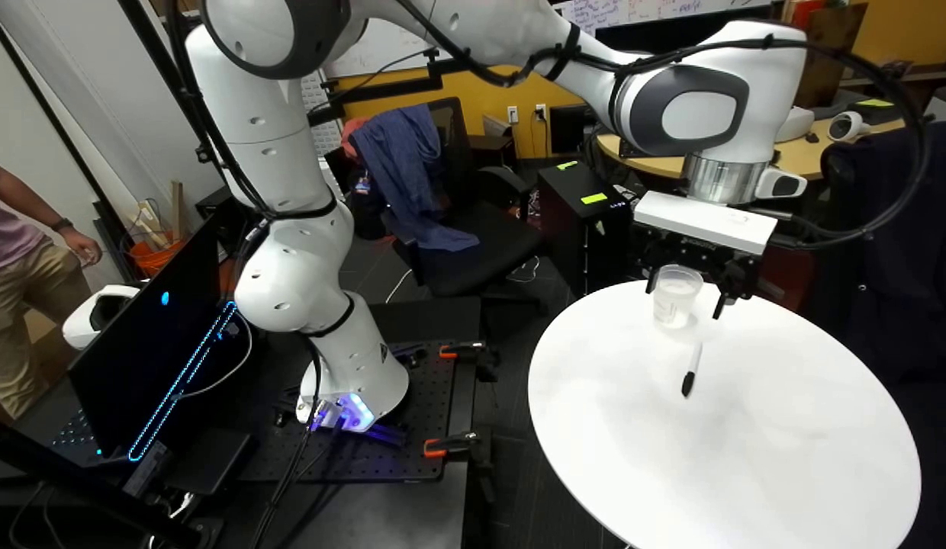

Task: Put the marker in the clear cup

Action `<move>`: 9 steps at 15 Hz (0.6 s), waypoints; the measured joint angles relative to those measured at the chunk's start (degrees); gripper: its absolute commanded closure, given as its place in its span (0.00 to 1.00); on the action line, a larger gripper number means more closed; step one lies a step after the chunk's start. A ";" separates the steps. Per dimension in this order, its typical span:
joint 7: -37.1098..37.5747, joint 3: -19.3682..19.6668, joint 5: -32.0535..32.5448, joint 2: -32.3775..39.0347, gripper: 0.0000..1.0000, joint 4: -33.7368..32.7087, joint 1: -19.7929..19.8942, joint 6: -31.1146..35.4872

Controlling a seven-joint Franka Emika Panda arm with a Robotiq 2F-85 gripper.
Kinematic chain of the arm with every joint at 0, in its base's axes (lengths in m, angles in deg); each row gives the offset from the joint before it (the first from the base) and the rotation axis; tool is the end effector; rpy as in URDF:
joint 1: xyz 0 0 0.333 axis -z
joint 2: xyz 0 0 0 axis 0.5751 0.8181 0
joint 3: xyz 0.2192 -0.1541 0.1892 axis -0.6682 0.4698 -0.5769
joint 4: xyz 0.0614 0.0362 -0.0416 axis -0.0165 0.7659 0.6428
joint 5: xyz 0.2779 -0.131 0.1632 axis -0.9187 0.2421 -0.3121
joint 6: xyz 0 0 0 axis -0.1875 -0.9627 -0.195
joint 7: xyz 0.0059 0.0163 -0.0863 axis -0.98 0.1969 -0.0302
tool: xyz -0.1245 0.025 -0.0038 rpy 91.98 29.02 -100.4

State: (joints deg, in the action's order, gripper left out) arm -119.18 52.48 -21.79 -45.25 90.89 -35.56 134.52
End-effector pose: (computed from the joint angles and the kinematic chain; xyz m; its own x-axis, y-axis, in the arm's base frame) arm 0.5305 -0.0123 0.3786 0.6105 0.7698 -0.1863 0.7822 -0.6230 -0.0110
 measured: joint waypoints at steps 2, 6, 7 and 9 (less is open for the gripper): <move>0.00 0.00 0.02 -0.01 0.00 0.34 0.28 0.03; -0.36 0.01 1.78 -0.01 0.00 1.89 1.13 3.55; -1.35 0.01 1.99 0.03 0.00 2.45 1.32 4.89; -3.86 0.01 2.06 0.42 0.00 3.31 1.62 7.52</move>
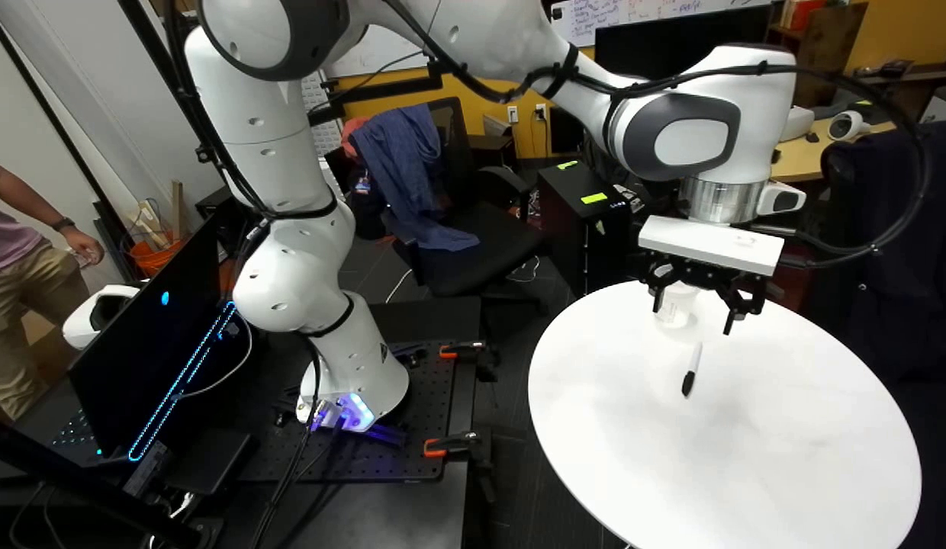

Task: Put the marker in the clear cup

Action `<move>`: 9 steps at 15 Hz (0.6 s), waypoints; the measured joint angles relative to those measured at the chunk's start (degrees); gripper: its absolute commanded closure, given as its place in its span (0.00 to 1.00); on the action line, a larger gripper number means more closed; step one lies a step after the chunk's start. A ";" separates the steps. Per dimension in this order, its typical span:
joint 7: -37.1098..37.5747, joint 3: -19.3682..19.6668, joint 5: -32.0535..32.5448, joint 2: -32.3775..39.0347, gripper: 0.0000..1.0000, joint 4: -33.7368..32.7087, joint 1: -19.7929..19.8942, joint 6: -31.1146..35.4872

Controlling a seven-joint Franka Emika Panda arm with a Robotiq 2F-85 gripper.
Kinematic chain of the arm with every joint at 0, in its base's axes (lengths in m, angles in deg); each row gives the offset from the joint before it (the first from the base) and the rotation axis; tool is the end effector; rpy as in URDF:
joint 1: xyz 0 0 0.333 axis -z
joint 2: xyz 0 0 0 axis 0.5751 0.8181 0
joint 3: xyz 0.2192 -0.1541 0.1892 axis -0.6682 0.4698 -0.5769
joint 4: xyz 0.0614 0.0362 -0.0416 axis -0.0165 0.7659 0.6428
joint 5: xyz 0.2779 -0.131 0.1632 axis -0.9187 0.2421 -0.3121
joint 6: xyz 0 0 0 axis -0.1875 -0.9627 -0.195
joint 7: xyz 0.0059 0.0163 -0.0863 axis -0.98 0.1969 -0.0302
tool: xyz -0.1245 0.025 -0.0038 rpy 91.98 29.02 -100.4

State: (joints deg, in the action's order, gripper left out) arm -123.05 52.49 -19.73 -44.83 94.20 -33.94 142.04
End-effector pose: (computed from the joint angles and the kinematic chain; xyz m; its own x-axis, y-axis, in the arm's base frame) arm 0.5323 -0.0264 0.3619 0.5581 0.8137 -0.1626 0.8276 -0.5600 0.0382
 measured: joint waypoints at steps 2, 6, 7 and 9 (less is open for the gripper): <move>-2.85 -0.01 -0.01 0.92 0.00 0.52 0.16 2.74; -7.75 -0.40 -0.22 4.23 0.00 0.58 0.35 9.06; -8.65 -0.69 -0.49 5.16 0.00 0.51 0.48 10.61; -9.68 -1.43 -1.19 7.09 0.00 0.10 0.75 13.42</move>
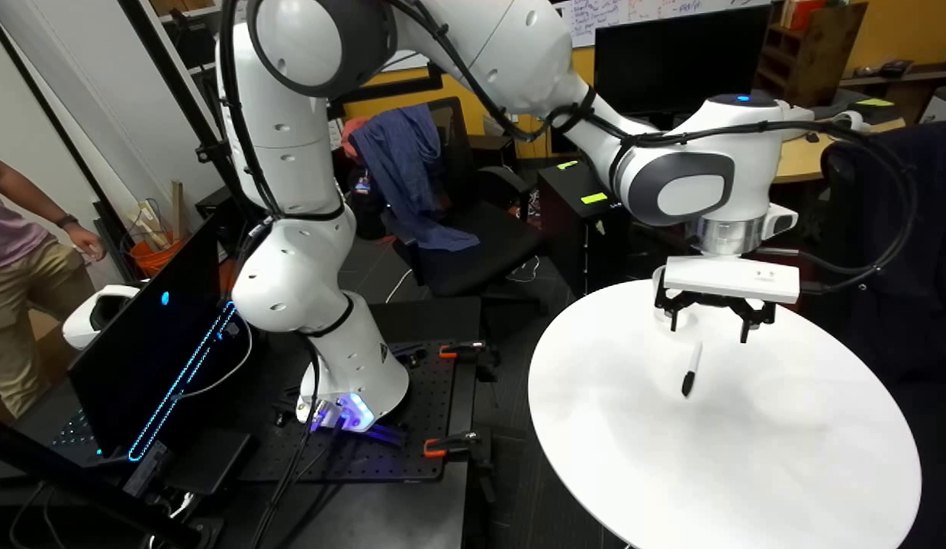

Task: Put the marker in the clear cup

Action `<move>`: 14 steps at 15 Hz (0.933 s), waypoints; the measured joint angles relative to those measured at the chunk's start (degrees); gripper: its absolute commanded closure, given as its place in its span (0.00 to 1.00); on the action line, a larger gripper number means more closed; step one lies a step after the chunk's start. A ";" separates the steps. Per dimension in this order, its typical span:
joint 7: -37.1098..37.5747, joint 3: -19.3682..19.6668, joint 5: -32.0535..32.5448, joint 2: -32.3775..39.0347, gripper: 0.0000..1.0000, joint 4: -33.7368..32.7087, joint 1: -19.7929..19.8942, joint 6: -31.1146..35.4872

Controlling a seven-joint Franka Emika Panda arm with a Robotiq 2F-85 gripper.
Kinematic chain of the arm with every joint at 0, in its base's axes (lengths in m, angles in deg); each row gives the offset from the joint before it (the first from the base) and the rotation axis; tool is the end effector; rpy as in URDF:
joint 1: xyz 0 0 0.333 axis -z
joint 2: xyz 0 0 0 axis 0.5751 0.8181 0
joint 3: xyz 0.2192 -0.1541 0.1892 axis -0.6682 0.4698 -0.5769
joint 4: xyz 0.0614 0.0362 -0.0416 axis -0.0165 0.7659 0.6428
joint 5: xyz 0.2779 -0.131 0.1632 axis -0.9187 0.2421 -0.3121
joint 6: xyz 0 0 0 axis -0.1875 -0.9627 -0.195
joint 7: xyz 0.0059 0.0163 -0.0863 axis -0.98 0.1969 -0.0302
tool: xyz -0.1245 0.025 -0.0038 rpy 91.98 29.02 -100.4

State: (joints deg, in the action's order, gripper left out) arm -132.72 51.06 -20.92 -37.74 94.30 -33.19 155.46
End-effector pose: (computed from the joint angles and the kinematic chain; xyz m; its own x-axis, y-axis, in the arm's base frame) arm 0.5623 -0.0140 0.3131 0.3989 0.9134 -0.0809 0.9157 -0.3921 0.0883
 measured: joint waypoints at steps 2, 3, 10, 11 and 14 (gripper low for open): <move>-0.01 -0.87 -0.74 2.00 0.00 -0.78 0.16 2.22; -0.02 -1.51 -1.36 3.00 0.00 -1.33 0.33 3.00; -0.05 -6.06 -5.35 9.53 0.00 -6.99 1.25 4.04; -0.05 -6.44 -5.58 10.35 0.00 -7.66 1.30 4.04; -0.05 -7.23 -5.79 12.70 0.00 -8.98 1.51 4.02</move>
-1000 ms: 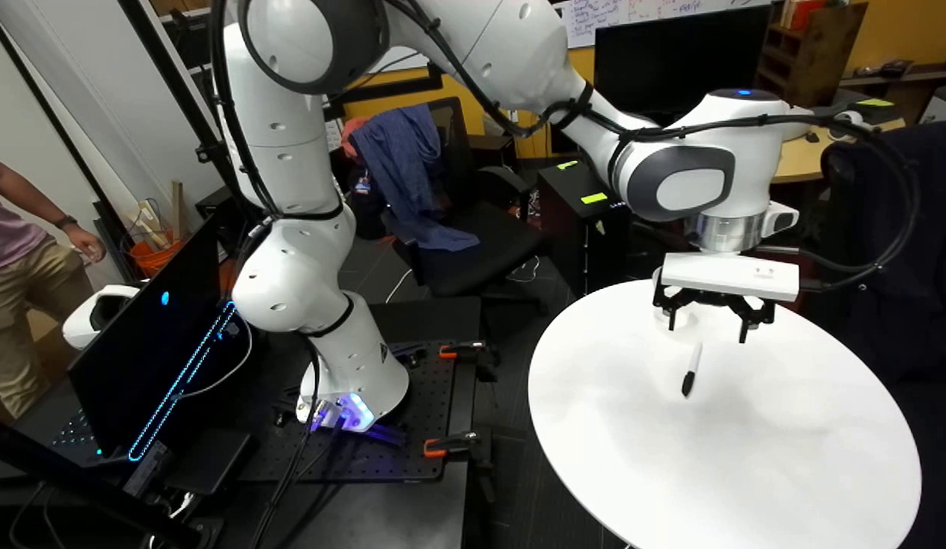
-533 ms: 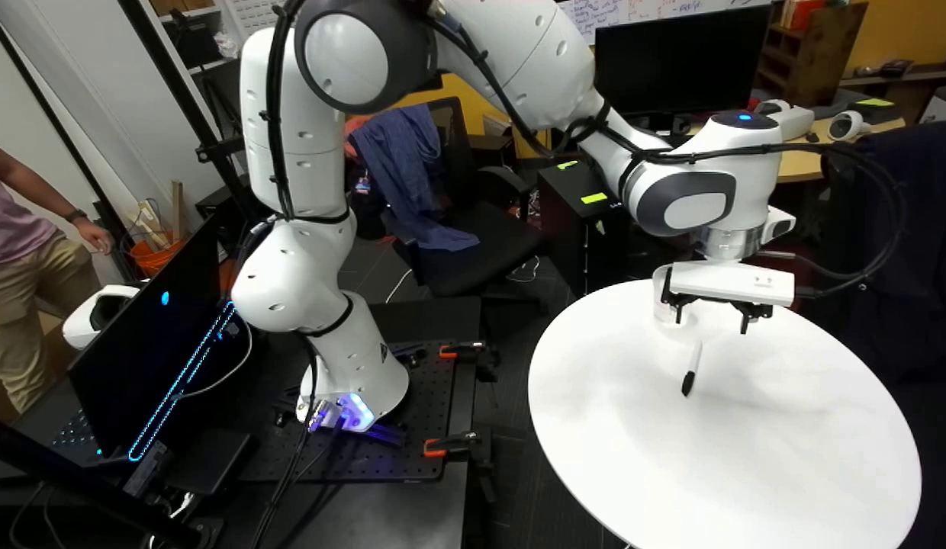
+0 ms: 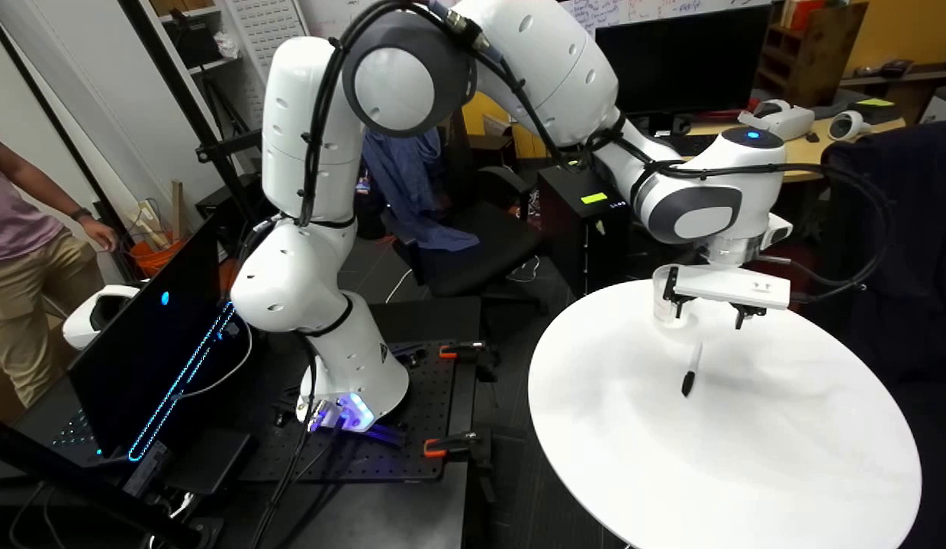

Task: Put the marker in the clear cup

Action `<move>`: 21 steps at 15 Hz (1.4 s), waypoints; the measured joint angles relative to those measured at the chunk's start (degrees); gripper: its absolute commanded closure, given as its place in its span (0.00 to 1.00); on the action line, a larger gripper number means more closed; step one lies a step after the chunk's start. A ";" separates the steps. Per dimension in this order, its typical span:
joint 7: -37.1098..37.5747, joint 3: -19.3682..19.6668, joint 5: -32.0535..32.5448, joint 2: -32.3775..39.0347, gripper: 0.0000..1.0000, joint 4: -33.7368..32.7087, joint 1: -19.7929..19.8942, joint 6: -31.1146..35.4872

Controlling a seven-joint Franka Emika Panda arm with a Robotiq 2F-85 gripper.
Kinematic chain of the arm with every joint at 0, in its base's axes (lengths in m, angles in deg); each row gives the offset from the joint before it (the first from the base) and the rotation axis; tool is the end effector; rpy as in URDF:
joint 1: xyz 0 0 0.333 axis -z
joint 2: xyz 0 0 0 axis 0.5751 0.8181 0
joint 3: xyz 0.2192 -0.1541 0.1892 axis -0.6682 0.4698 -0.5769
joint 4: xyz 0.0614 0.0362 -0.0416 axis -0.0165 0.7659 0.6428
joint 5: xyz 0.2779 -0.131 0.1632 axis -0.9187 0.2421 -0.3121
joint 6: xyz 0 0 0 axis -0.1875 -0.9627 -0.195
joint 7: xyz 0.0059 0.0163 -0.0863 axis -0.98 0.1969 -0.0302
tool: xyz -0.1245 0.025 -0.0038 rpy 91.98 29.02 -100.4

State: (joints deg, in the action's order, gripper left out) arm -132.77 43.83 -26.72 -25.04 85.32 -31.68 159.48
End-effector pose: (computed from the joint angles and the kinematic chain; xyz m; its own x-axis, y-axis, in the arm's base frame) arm 0.6084 0.0432 0.2519 0.3869 0.9209 0.0486 0.9206 -0.3887 0.0369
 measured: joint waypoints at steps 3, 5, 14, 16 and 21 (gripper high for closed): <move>-0.34 -0.50 0.00 2.24 0.00 -0.90 0.41 -0.02; -1.05 -0.59 0.00 3.58 0.00 -1.43 0.72 -0.04; -1.14 -2.00 0.00 7.60 0.00 -3.29 1.97 -0.08; -1.14 -2.11 0.00 8.28 0.00 -3.65 2.03 -0.12; -1.14 -2.12 0.00 9.55 0.00 -4.62 2.09 -0.14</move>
State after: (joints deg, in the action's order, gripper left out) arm -133.92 41.71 -26.72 -15.49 80.69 -29.60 159.34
